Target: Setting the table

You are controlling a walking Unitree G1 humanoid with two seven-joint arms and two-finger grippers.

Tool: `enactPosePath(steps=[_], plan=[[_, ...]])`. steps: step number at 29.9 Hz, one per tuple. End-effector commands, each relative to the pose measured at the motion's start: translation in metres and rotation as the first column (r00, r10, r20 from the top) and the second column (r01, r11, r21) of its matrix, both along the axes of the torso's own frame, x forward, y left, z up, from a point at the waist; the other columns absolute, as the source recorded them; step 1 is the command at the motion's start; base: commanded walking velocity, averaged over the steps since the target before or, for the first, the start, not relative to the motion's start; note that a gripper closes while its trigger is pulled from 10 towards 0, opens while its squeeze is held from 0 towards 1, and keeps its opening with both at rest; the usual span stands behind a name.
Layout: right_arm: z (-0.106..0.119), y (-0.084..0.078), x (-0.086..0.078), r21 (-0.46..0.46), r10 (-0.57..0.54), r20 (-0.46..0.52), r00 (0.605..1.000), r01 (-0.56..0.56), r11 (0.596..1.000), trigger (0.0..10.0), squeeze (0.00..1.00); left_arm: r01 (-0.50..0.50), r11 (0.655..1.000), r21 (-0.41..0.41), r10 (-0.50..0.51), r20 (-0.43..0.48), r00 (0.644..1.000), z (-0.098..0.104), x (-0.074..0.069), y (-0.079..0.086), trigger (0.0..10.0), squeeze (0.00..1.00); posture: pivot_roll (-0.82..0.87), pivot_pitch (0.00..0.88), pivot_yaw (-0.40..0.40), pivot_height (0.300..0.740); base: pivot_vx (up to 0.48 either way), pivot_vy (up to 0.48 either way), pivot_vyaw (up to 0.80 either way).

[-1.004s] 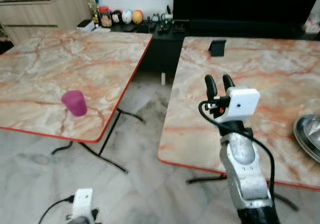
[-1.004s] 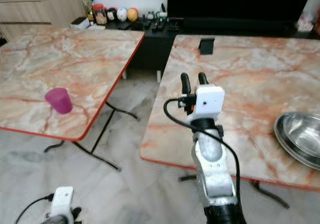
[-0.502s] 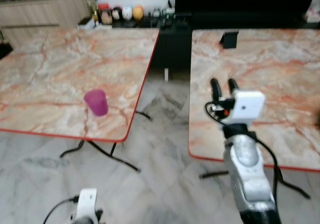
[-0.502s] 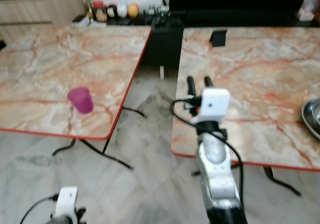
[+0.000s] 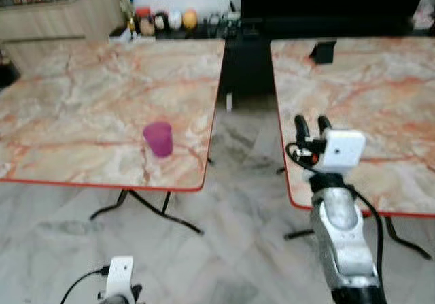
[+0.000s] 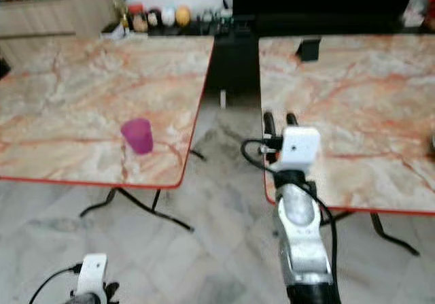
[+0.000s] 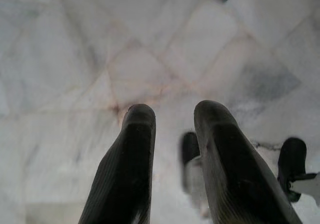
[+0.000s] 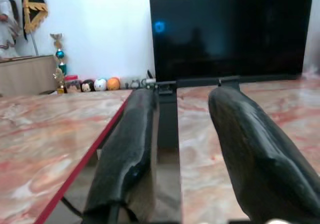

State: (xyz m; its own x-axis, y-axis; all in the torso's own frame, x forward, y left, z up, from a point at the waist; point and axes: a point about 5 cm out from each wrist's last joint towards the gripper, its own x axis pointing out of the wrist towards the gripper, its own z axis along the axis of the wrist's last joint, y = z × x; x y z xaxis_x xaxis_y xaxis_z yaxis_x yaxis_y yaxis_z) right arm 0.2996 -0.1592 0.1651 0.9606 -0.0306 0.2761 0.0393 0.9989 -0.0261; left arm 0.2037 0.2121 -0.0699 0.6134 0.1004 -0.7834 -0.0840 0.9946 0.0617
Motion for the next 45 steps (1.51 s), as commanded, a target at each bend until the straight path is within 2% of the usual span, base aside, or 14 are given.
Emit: enactPosePath(steps=[1,12,15,18,22,25,26,28,33,34,38,40,44,45], plan=[[-0.004,0.007,0.0,0.019,0.024,-0.01,1.0,-0.024,1.0,10.0,0.0,-0.015,1.0,0.012,0.015,-0.031,0.999,-0.003,-0.009,0.008,10.0,0.0,-0.1,0.0,0.052,0.74,0.0,0.319,0.0],[-0.031,-0.009,-0.001,0.018,-0.027,-0.099,0.995,0.029,0.999,10.0,0.0,0.005,1.0,0.024,-0.005,-0.033,0.999,-0.003,-0.009,0.009,10.0,0.0,-0.1,0.0,0.056,0.74,0.0,0.167,0.0],[-0.051,-0.016,-0.004,0.033,-0.059,-0.176,0.983,0.065,0.997,10.0,0.0,0.006,1.0,0.026,-0.005,-0.035,0.999,-0.004,-0.01,0.009,10.0,0.0,-0.1,0.0,0.054,0.74,0.0,0.0,0.0],[-0.073,-0.029,-0.006,0.149,-0.092,-0.259,0.962,0.134,0.98,10.0,0.0,0.007,1.0,0.027,-0.006,-0.036,0.999,-0.004,-0.011,0.009,10.0,0.0,-0.1,0.0,0.055,0.74,0.0,0.0,0.0],[-0.093,-0.037,-0.011,0.144,-0.109,-0.323,0.94,0.162,0.976,10.0,0.0,0.009,1.0,0.027,-0.008,-0.037,0.999,-0.004,-0.011,0.009,10.0,0.0,-0.1,0.0,0.055,0.74,0.0,0.0,0.0],[-0.129,-0.042,-0.023,0.053,-0.118,-0.452,0.884,0.159,0.986,10.0,0.0,0.01,1.0,0.026,-0.009,-0.038,0.999,-0.005,-0.012,0.009,10.0,0.0,-0.1,0.0,0.051,0.74,0.0,0.0,0.0],[-0.129,-0.042,-0.023,0.053,-0.118,-0.452,0.884,0.159,0.986,10.0,0.0,0.01,1.0,0.026,-0.009,-0.038,0.999,-0.005,-0.012,0.009,10.0,0.0,-0.1,0.0,0.051,0.74,0.0,0.0,0.0],[-0.168,-0.051,-0.043,0.099,-0.128,-0.604,0.787,0.233,0.967,10.0,0.0,0.006,1.0,0.031,-0.005,-0.035,0.999,-0.005,-0.012,0.009,10.0,0.0,-0.09,0.0,0.052,0.74,0.0,0.0,0.0],[-0.2,-0.052,-0.067,0.002,-0.153,-0.726,0.67,0.225,0.974,10.0,0.0,0.019,0.999,0.042,-0.017,-0.026,1.0,-0.003,-0.01,0.008,10.0,0.0,-0.08,0.0,0.054,0.74,0.0,0.0,0.0],[-0.21,-0.049,-0.079,-0.006,-0.145,-0.763,0.63,0.218,0.976,10.0,0.0,0.016,0.999,0.038,-0.016,-0.009,1.0,-0.002,-0.008,0.008,10.0,0.0,-0.08,0.0,0.054,0.74,0.0,0.0,0.0],[-0.229,-0.042,-0.1,0.001,-0.112,-0.827,0.551,0.202,0.979,10.0,0.0,0.005,1.0,0.031,-0.006,0.026,1.0,-0.001,-0.006,0.008,10.0,0.0,-0.07,0.0,0.054,0.74,0.0,0.0,0.0],[-0.231,-0.041,-0.102,0.0,-0.108,-0.835,0.54,0.196,0.981,10.0,0.0,0.006,0.999,0.031,-0.007,0.029,1.0,0.0,-0.006,0.008,10.0,0.0,-0.06,0.0,0.052,0.74,0.0,0.0,0.0],[-0.247,-0.028,-0.124,-0.012,-0.06,-0.887,0.458,0.108,0.994,10.0,0.0,-0.007,0.998,0.067,0.001,0.09,0.996,0.004,-0.001,0.009,10.0,0.0,-0.06,0.0,0.058,0.74,0.0,0.0,0.0],[-0.247,-0.028,-0.124,-0.012,-0.06,-0.887,0.458,0.108,0.994,10.0,0.0,-0.007,0.998,0.067,0.001,0.09,0.996,0.004,-0.001,0.009,10.0,0.0,-0.06,0.0,0.058,0.74,0.0,0.0,0.0]])
